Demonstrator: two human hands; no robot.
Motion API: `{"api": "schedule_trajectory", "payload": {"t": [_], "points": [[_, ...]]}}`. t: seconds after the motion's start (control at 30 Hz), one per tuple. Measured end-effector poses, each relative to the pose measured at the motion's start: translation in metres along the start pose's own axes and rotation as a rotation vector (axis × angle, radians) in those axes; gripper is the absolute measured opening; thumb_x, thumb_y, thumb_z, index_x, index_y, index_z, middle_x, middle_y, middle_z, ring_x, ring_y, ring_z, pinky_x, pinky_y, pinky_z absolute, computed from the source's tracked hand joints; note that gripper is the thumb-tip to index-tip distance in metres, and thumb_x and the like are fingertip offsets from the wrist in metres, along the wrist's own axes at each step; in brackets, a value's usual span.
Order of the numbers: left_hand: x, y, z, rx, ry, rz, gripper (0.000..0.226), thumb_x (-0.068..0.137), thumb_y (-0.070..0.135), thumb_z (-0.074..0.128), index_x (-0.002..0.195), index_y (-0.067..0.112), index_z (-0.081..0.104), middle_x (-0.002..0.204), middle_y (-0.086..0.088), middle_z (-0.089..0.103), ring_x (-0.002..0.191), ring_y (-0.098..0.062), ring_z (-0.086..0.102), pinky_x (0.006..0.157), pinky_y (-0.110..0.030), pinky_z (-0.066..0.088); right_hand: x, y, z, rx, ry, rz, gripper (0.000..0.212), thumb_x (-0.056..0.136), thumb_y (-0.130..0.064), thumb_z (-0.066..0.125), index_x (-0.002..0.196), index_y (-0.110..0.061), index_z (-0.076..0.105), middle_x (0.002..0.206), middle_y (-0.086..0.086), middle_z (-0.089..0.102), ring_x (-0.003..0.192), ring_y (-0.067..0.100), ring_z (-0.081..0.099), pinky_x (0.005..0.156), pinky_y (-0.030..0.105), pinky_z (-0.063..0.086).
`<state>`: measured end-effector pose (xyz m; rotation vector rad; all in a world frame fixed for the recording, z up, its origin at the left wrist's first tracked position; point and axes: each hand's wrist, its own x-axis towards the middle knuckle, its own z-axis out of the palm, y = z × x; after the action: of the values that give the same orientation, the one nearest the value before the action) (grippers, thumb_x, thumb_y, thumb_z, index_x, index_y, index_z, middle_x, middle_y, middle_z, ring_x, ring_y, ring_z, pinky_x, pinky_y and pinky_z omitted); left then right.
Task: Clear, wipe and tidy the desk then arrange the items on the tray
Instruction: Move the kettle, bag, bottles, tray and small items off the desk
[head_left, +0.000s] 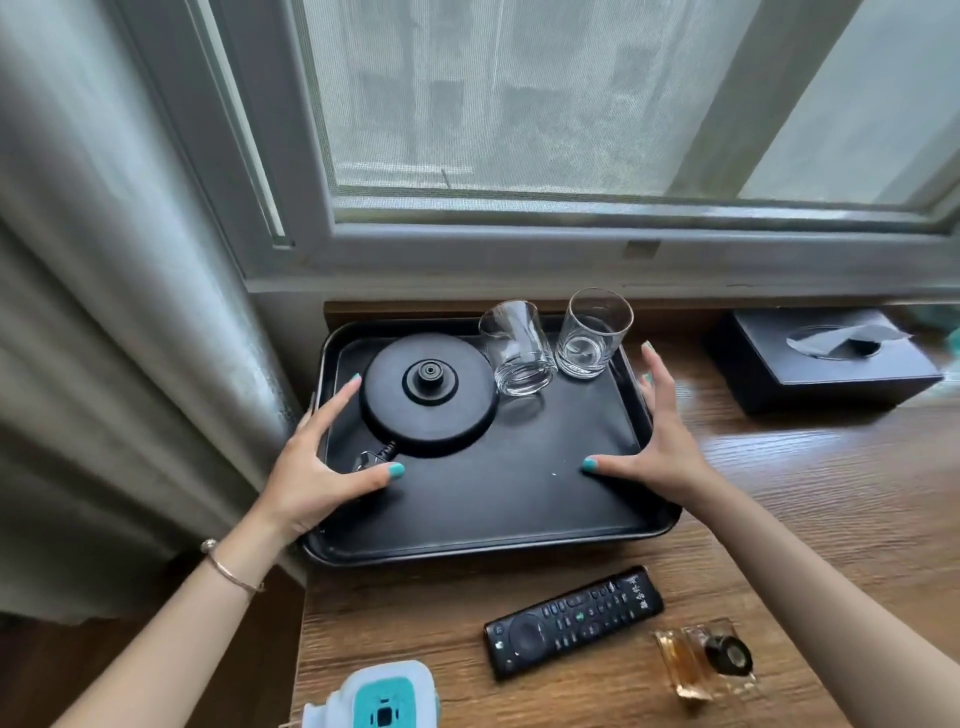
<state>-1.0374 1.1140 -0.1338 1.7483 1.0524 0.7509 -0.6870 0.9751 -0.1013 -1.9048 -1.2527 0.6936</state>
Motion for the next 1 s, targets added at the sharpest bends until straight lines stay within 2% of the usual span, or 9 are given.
{"api": "schedule_trajectory", "payload": {"t": [0.13,0.2,0.33,0.47,0.53,0.63,0.77,0.87,1.0], "points": [[0.001,0.018,-0.001,0.014,-0.036,0.040,0.099,0.048,0.051,0.087,0.134,0.061,0.039,0.144,0.014,0.041,0.122,0.024,0.033,0.100,-0.001,0.027,-0.010,-0.005,-0.010,0.036,0.022,-0.037,0.135,0.051,-0.024,0.097,0.134,-0.073,0.001,0.156,-0.006,0.027,0.141,-0.002,0.021,0.120,0.049,0.018],[0.003,0.029,0.000,0.022,-0.053,0.047,0.098,0.047,0.050,0.086,0.132,0.062,0.039,0.142,0.015,0.042,0.121,0.025,0.034,0.093,0.005,0.026,-0.020,-0.005,-0.016,0.075,0.046,-0.051,0.134,0.051,-0.023,0.096,0.139,-0.066,0.005,0.156,-0.004,0.029,0.141,0.005,0.030,0.119,0.044,0.026],[0.009,0.053,0.004,0.038,-0.094,0.082,0.095,0.044,0.055,0.085,0.129,0.063,0.043,0.141,0.016,0.044,0.126,0.013,0.039,0.105,-0.016,0.028,-0.043,-0.009,-0.033,0.132,0.100,-0.097,0.131,0.050,-0.026,0.094,0.153,-0.039,0.013,0.157,-0.012,0.026,0.142,0.007,0.032,0.117,0.046,0.030],[0.011,0.080,0.013,0.062,-0.130,0.129,0.092,0.043,0.056,0.085,0.126,0.063,0.046,0.136,0.016,0.046,0.119,0.019,0.041,0.103,-0.017,0.029,-0.066,-0.018,-0.058,0.141,0.154,-0.102,0.130,0.050,-0.021,0.094,0.151,-0.042,0.015,0.152,-0.001,0.037,0.137,0.010,0.040,0.115,0.043,0.035],[0.012,0.094,0.018,0.055,-0.164,0.150,0.091,0.044,0.053,0.087,0.125,0.062,0.048,0.140,0.013,0.048,0.127,0.006,0.042,0.108,-0.023,0.029,-0.078,-0.019,-0.073,0.139,0.184,-0.097,0.129,0.052,-0.016,0.095,0.151,-0.043,0.017,0.148,-0.014,0.039,0.133,-0.003,0.040,0.112,0.028,0.036],[0.011,0.119,0.028,0.040,-0.244,0.173,0.088,0.047,0.052,0.090,0.124,0.062,0.049,0.143,0.011,0.046,0.136,-0.008,0.037,0.114,-0.036,0.029,-0.100,-0.014,-0.096,0.095,0.245,-0.102,0.127,0.053,-0.018,0.095,0.152,-0.041,0.018,0.137,-0.043,0.026,0.119,-0.032,0.028,0.093,-0.003,0.030],[0.004,0.153,0.052,0.009,-0.318,0.223,0.086,0.050,0.044,0.087,0.127,0.055,0.052,0.138,0.018,0.049,0.128,0.000,0.042,0.100,-0.020,0.031,-0.140,-0.008,-0.123,0.078,0.332,-0.062,0.127,0.051,-0.024,0.096,0.148,-0.050,0.019,0.128,-0.054,0.026,0.117,-0.034,0.027,0.087,-0.008,0.028],[-0.008,0.179,0.078,0.003,-0.351,0.244,0.086,0.048,0.042,0.084,0.127,0.051,0.053,0.130,0.023,0.050,0.113,0.019,0.044,0.085,0.000,0.030,-0.175,-0.001,-0.145,0.051,0.405,-0.044,0.126,0.049,-0.027,0.097,0.147,-0.051,0.021,0.116,-0.066,0.024,0.111,-0.040,0.022,0.081,-0.012,0.023],[-0.030,0.209,0.114,0.005,-0.394,0.293,0.086,0.046,0.040,0.085,0.126,0.049,0.054,0.115,0.036,0.049,0.093,0.038,0.040,0.071,0.012,0.029,-0.222,0.012,-0.173,0.044,0.484,-0.005,0.131,0.042,-0.036,0.093,0.151,-0.042,0.020,0.117,-0.064,0.021,0.109,-0.042,0.019,0.084,-0.012,0.019]]}}
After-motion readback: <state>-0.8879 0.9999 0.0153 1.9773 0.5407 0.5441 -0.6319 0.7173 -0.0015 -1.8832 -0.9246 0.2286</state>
